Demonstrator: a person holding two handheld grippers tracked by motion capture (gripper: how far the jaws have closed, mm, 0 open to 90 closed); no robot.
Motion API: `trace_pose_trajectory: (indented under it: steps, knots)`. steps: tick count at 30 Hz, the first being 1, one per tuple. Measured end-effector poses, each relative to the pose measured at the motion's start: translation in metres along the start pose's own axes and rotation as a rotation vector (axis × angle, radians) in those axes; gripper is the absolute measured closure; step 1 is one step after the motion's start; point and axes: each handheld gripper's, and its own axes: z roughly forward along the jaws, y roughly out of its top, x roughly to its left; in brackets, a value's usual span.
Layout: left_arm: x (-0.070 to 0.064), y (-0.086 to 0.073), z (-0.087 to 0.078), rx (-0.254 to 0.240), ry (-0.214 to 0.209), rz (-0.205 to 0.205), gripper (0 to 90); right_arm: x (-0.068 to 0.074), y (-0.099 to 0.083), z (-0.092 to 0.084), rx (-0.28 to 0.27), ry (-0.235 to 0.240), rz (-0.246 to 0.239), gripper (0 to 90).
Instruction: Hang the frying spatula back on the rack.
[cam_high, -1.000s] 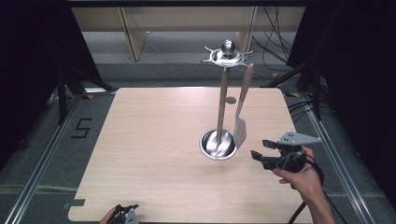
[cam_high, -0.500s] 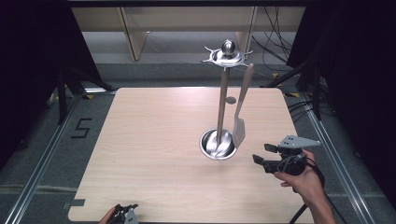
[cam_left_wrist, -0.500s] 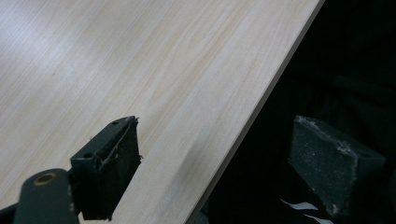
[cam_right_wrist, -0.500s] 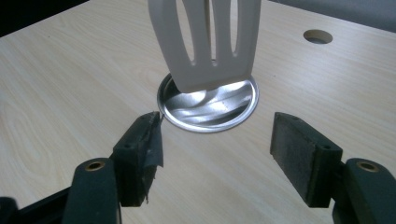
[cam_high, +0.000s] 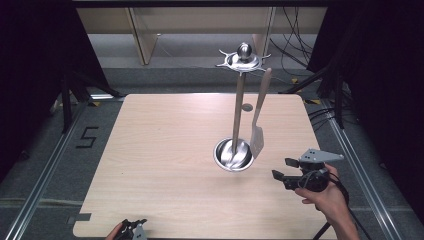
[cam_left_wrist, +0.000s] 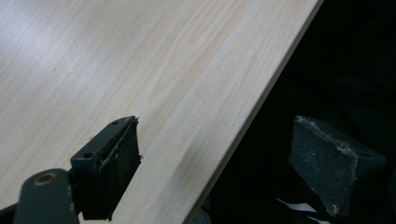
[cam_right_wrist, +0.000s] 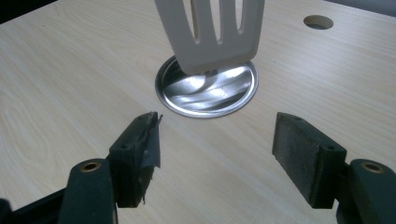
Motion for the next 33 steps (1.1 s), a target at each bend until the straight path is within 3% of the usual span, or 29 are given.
trace_pose_trajectory:
  steps: [3,4,5,7,8,15,16,18,23,24,26,31,33]
  knots:
    - [0.0,0.001,0.0,0.001,-0.007,0.002,15.4,0.003,-0.002,0.0,0.01,0.002,0.014,32.6]
    - [0.0,0.001,0.001,0.001,-0.018,0.005,15.4,0.002,-0.003,0.001,0.011,0.006,-0.008,32.5]
    - [-0.001,0.001,0.001,0.001,-0.018,0.004,15.4,0.004,-0.004,0.001,0.014,0.002,0.014,32.3]
    - [-0.001,0.001,0.0,0.002,-0.001,0.008,15.4,0.005,-0.006,0.002,0.019,0.005,0.013,32.2]
    - [-0.001,0.001,0.0,0.003,-0.002,0.006,15.4,0.005,-0.008,0.003,0.022,0.008,-0.007,32.1]
    - [0.0,0.001,0.0,0.0,-0.018,0.005,15.4,0.009,-0.015,0.005,0.024,0.019,0.009,31.6]
    - [-0.001,0.001,0.0,0.0,-0.016,0.006,15.4,0.008,-0.016,0.006,0.031,0.028,-0.006,31.5]
    - [-0.001,0.001,0.001,-0.002,-0.017,0.005,15.4,0.008,-0.022,0.006,0.047,0.024,0.009,31.3]
    - [-0.001,0.001,0.0,0.002,0.0,0.009,15.4,0.006,-0.029,0.007,0.033,0.026,0.002,31.2]
    - [-0.001,0.001,0.0,0.003,0.001,0.009,15.4,0.007,-0.034,0.006,0.033,0.025,0.024,31.1]
    - [-0.001,0.001,0.0,0.0,-0.016,0.004,15.4,0.006,-0.039,0.007,0.031,0.024,0.019,31.1]
    - [-0.001,0.001,0.0,-0.002,-0.014,0.005,15.4,0.005,-0.048,0.004,0.029,0.03,0.023,30.8]
    - [-0.001,0.001,0.001,-0.001,-0.02,0.006,15.4,0.007,-0.051,0.002,0.038,0.022,0.044,30.6]
